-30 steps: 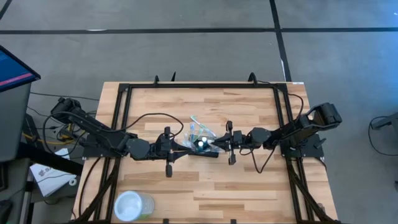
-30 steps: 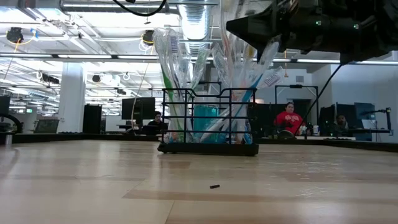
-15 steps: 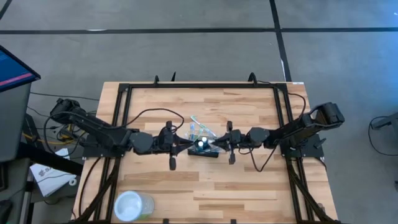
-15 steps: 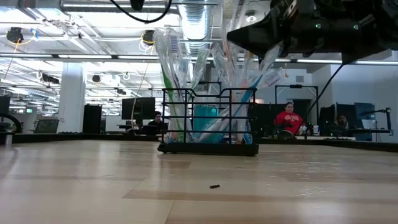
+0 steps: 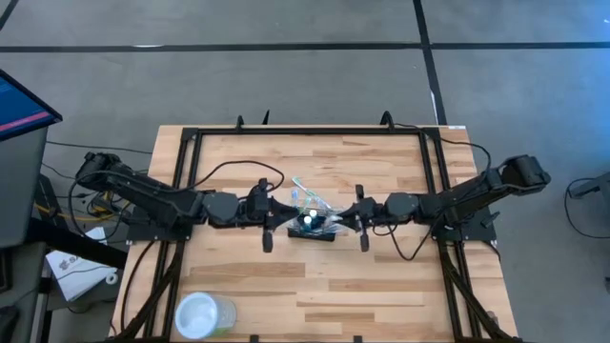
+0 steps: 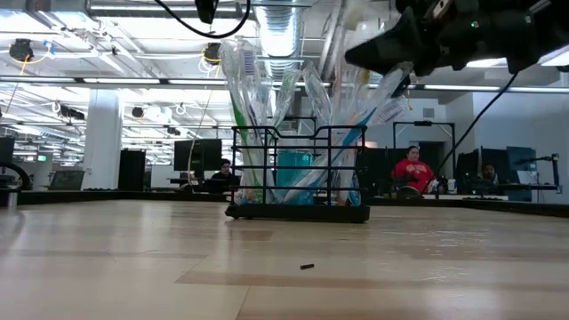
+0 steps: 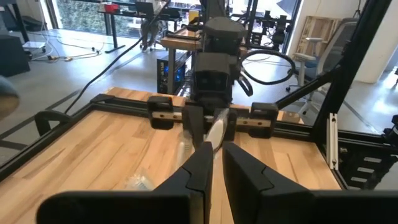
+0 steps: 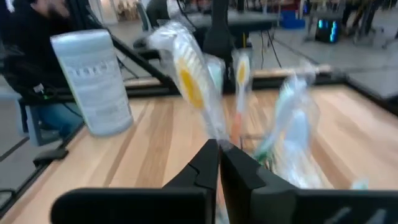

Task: Pick & Place toothbrushing station
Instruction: Put the orange toothbrush into the wire organizer

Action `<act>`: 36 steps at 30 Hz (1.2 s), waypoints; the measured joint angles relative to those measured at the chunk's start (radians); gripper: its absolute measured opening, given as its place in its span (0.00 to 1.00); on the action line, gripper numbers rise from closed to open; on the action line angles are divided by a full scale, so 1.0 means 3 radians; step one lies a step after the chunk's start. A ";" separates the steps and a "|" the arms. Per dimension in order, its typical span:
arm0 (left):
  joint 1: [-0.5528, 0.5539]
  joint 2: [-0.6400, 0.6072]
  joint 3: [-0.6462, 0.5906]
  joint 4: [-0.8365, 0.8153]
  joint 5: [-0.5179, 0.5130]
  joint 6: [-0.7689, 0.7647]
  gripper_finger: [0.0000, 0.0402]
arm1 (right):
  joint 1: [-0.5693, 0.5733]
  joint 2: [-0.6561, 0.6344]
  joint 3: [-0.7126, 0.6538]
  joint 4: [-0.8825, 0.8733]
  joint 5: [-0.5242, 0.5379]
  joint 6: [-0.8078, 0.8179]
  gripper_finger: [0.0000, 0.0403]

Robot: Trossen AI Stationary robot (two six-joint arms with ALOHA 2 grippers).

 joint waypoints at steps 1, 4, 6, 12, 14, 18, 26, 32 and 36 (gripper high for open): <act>0.0005 0.0000 0.0000 0.0005 -0.0001 0.0000 0.07 | -0.0002 -0.0029 0.0000 -0.0099 0.0001 0.0042 0.03; 0.0009 0.0000 0.0000 0.0008 -0.0002 0.0000 0.07 | -0.0006 -0.0100 0.0000 -0.0299 0.0014 0.0120 0.07; 0.0007 0.0000 0.0000 0.0008 -0.0001 0.0000 0.07 | -0.0024 -0.0133 0.0000 -0.0316 0.0012 0.0120 0.10; 0.0007 0.0000 0.0000 0.0007 -0.0001 0.0000 0.07 | -0.0048 -0.0278 0.0000 -0.0427 0.0011 0.0145 0.13; 0.0002 0.0000 0.0000 0.0006 -0.0002 0.0000 0.07 | -0.0048 -0.0364 0.0000 -0.0481 0.0010 0.0146 0.13; 0.0002 0.0000 0.0000 0.0005 -0.0002 0.0000 0.07 | -0.0040 -0.0546 0.0000 -0.0724 0.0001 0.0253 0.13; 0.0001 0.0000 0.0000 0.0002 -0.0004 0.0001 0.07 | -0.0040 -0.0645 0.0001 -0.1170 0.0000 0.0406 0.13; 0.0016 0.0000 0.0000 0.0002 -0.0004 0.0001 0.07 | -0.0040 -0.0685 0.0001 -0.1250 0.0000 0.0406 0.13; 0.0010 0.0000 0.0000 0.0001 -0.0005 0.0000 0.07 | -0.0041 -0.0757 0.0001 -0.1449 0.0000 0.0407 0.13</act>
